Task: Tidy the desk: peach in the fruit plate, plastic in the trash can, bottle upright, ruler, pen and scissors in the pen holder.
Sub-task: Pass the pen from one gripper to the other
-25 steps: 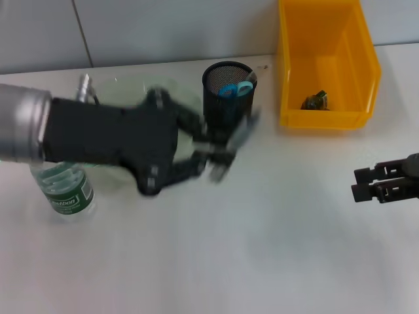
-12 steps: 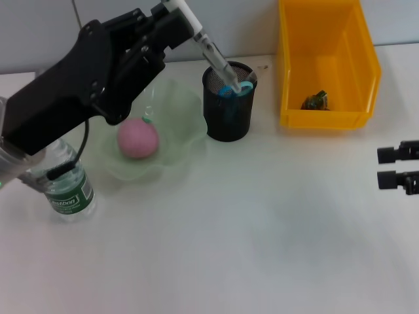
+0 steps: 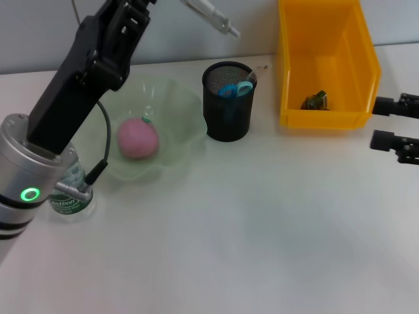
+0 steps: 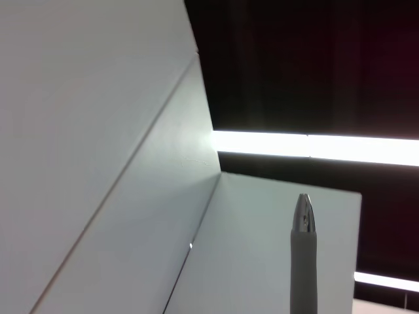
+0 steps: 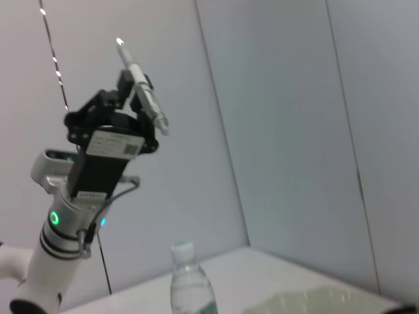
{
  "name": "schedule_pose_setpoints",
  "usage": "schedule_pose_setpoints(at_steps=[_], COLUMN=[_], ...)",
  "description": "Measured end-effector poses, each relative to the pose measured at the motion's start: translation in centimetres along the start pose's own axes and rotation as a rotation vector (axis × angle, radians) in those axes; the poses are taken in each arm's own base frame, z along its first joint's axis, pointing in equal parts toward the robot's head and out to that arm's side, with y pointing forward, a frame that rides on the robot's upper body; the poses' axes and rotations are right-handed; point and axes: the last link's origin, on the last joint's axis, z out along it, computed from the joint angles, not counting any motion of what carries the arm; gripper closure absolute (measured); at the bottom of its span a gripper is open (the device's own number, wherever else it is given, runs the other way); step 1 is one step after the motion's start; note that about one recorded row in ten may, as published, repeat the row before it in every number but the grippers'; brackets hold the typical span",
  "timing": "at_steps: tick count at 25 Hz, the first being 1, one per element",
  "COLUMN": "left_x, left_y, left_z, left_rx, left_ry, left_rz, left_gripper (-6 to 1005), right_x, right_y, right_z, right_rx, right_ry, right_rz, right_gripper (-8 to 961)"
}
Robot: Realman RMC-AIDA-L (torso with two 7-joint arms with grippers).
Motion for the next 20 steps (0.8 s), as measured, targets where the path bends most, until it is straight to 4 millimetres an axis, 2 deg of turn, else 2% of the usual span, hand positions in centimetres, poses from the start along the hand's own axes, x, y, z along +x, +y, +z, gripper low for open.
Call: schedule_pose_setpoints(at_steps=[6,16,20], left_x=[-0.7,-1.2,-1.7], left_y=[0.4,0.1,0.1], left_z=[0.1,-0.4,-0.3], left_rx=[0.04,0.168,0.201], left_ry=[0.061,0.17,0.182], left_rz=[-0.058,-0.193,-0.235], left_gripper=[873,873,873], right_x=[0.6,1.4,1.3], right_y=[0.9,2.1,2.2], right_z=[2.5,5.6,6.9], right_rx=[-0.009,-0.027,0.031], right_ry=[-0.161,-0.243,-0.315], right_rz=[-0.126,-0.301,-0.377], right_gripper=[318,320,322])
